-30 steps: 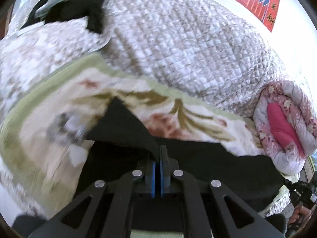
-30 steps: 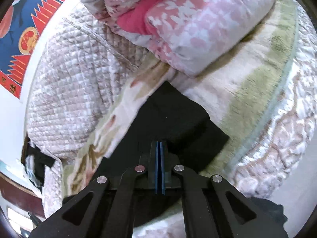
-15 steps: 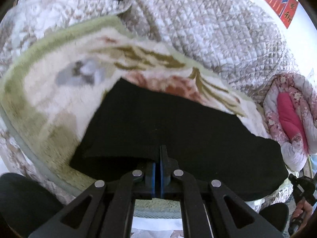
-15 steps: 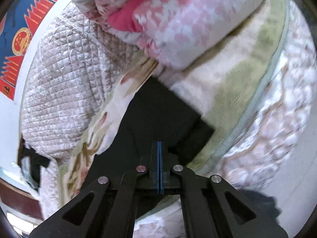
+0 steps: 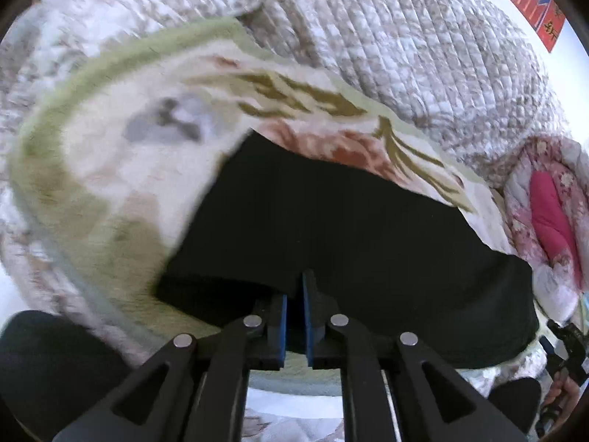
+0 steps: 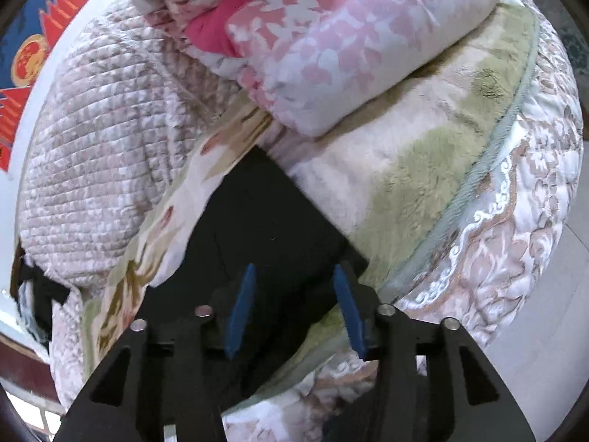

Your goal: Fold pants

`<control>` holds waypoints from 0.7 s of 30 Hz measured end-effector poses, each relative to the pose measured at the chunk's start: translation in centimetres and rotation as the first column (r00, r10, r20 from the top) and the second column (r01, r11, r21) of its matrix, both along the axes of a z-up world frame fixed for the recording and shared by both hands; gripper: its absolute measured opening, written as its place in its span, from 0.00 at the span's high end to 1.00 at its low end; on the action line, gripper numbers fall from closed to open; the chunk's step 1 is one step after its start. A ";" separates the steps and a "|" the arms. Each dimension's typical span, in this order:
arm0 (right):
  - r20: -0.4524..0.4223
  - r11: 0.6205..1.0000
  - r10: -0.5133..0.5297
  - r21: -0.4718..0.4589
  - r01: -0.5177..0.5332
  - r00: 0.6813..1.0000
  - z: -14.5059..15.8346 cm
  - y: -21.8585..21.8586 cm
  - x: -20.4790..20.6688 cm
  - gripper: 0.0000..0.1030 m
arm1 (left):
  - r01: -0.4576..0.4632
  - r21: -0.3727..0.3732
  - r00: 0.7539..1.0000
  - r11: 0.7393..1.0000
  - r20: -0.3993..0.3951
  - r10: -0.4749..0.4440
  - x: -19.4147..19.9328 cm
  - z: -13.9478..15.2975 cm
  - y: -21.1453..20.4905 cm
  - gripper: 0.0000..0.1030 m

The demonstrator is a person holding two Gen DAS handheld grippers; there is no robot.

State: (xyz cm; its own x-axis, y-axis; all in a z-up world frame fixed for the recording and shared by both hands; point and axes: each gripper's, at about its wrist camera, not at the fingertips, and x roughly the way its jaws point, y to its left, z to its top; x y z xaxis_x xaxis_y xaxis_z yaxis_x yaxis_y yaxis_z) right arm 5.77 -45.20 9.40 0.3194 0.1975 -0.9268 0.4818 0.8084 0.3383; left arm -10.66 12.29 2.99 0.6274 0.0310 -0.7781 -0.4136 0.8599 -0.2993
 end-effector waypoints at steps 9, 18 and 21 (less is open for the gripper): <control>-0.029 0.998 -0.046 -0.032 0.045 0.999 -1.6 -0.8 1.1 0.55 | -0.074 0.160 0.988 0.984 0.145 0.051 0.0 4.9 0.6 0.87; -0.037 0.999 0.009 -0.045 -0.011 0.999 -1.6 -0.6 2.1 0.93 | 0.122 0.046 0.991 0.991 0.051 -0.124 2.6 1.4 -2.2 0.80; 0.011 0.999 0.028 -0.037 -0.028 1.000 0.0 -0.6 1.8 0.95 | 0.185 0.013 0.983 0.983 0.017 -0.185 3.4 0.0 -3.9 0.80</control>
State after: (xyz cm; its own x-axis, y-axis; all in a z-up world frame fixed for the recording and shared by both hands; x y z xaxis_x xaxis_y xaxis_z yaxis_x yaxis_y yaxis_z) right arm 7.54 -45.76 9.37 0.3250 0.1722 -0.9299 0.4552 0.8334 0.3134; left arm -7.23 8.39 3.01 0.6375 -0.0782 -0.7665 -0.2417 0.9243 -0.2953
